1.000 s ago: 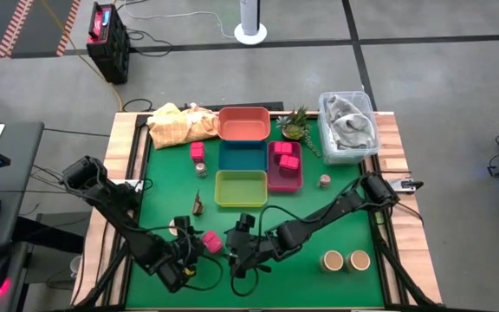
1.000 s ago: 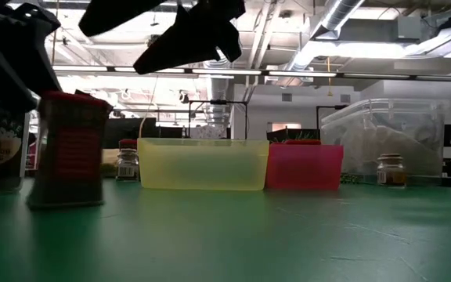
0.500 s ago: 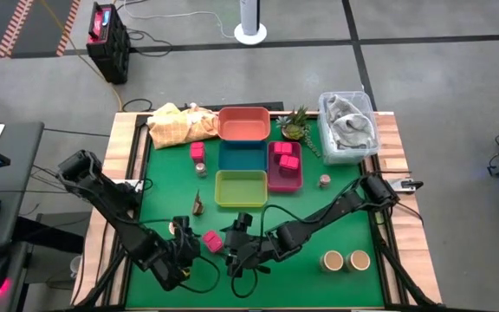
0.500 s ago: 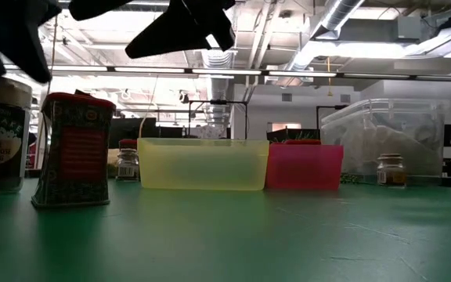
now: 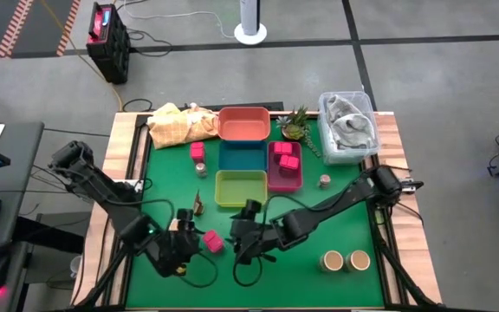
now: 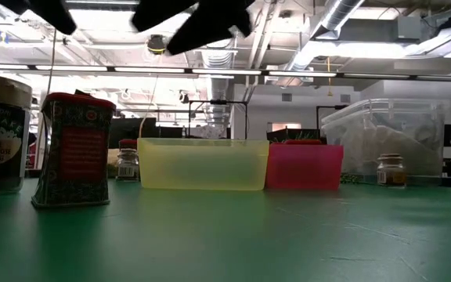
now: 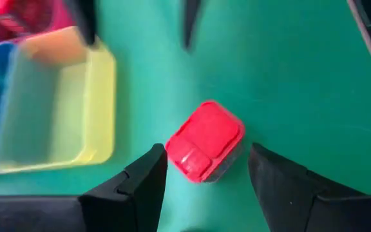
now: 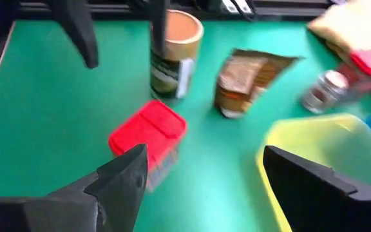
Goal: Sort spices by type
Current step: Put the bottom red seasoning can into the red bin
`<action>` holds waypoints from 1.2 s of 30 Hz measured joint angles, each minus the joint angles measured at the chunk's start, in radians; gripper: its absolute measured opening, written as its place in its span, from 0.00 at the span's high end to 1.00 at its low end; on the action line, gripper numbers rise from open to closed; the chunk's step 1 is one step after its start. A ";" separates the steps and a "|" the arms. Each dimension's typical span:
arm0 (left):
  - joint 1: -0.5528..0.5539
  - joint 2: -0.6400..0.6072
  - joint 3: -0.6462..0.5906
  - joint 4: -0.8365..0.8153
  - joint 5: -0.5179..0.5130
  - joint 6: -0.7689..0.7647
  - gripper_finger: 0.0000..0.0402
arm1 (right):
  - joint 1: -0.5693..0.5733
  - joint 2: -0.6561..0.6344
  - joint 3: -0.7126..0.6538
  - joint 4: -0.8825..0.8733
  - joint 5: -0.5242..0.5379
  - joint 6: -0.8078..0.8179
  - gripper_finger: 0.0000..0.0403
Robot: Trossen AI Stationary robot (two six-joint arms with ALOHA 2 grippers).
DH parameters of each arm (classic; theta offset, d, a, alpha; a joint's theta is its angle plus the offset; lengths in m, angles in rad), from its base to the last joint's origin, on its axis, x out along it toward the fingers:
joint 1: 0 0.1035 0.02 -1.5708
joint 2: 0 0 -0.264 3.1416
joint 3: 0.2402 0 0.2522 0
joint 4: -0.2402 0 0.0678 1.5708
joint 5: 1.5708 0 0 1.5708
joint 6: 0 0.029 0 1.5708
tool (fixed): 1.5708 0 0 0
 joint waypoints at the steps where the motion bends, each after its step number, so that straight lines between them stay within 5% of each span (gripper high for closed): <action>1: 0.026 0.006 0.000 0.015 0.033 0.024 0.49 | 0.000 -0.022 0.000 -0.043 0.000 0.014 0.17; 11: 0.174 0.009 -0.001 0.066 0.269 0.318 0.49 | 0.026 -0.214 -0.057 -0.367 0.092 0.102 0.17; 23: 0.247 0.048 -0.001 0.102 0.389 0.467 0.49 | 0.035 -0.454 -0.510 -0.057 0.050 0.237 0.17; 29: 0.260 0.047 0.000 0.101 0.408 0.531 0.49 | 0.042 -0.493 -0.603 0.035 0.040 0.247 0.17; 36: 0.302 0.047 0.000 0.102 0.545 0.553 0.49 | 0.042 -0.493 -0.642 0.106 0.040 0.237 0.17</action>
